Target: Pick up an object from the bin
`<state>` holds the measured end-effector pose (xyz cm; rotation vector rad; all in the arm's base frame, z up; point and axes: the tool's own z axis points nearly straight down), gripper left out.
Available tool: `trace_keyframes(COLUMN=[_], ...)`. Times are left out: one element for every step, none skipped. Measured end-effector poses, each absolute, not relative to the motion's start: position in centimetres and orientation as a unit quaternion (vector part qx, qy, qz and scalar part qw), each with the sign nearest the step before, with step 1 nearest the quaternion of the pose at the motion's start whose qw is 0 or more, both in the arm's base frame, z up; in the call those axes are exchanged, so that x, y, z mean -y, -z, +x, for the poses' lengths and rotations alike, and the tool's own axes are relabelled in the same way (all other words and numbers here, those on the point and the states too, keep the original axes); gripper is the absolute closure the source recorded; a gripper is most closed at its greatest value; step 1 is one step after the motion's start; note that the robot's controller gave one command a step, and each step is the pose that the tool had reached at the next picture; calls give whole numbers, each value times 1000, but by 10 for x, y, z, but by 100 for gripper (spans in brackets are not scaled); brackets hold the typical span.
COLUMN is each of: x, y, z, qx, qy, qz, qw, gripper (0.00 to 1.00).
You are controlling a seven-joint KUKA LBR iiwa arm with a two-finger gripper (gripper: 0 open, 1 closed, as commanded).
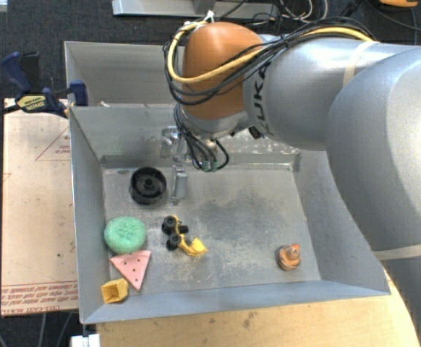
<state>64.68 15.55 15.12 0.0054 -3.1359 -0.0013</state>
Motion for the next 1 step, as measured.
trace_keyframes(x=[-155], y=[-157], z=[649], qx=[1000], qy=[1], qz=[0], qw=[-1], gripper=[0])
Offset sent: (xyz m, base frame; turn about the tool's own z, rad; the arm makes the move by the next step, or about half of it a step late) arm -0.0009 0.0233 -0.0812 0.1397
